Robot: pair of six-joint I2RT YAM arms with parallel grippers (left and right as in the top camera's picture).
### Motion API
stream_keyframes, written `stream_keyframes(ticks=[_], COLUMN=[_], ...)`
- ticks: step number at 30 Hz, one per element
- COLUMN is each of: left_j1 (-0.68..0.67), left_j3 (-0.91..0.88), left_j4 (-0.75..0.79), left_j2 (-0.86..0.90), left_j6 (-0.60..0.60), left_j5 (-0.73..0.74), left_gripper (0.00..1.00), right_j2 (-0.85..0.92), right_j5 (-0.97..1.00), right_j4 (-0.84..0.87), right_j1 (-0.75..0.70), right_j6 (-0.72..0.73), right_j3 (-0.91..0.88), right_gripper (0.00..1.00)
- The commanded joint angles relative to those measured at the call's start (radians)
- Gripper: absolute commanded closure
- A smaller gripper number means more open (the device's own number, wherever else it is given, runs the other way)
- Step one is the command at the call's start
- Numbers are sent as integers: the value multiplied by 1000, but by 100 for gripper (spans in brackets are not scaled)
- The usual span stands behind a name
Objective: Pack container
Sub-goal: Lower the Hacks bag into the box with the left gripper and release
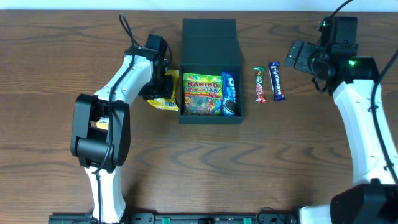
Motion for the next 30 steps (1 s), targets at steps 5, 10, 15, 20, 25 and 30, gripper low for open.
stream_keyframes(ticks=[5,10,15,20,25,30], left_j1=[2,1,-25,-83,-187,-253], left_j3=[15,148,343,487,526,523], left_j4=[-24,-119,-192,-271,-299,-315], left_j2=[-2,-2,-2,-2,-2,-2], left_j6=[-21,-22,-22,-32,-77,-157], left_j5=[-67,-152,-188,-180,-51,-45], left_gripper=[78,83,87,88,91,93], right_j2=[2,2,2,-2,-3,-3], right_j5=[-4,-4,-4,-4,-24,-68], right_j4=[-1,1,2,-7,-7,-7], right_j1=[-9,-18,-40,-62,-103,-138], right_j6=[-10,-11,-11,-11,-10,-11], right_j3=[2,3,3,3,3,3], right_gripper=[1,1,1,1,1,1])
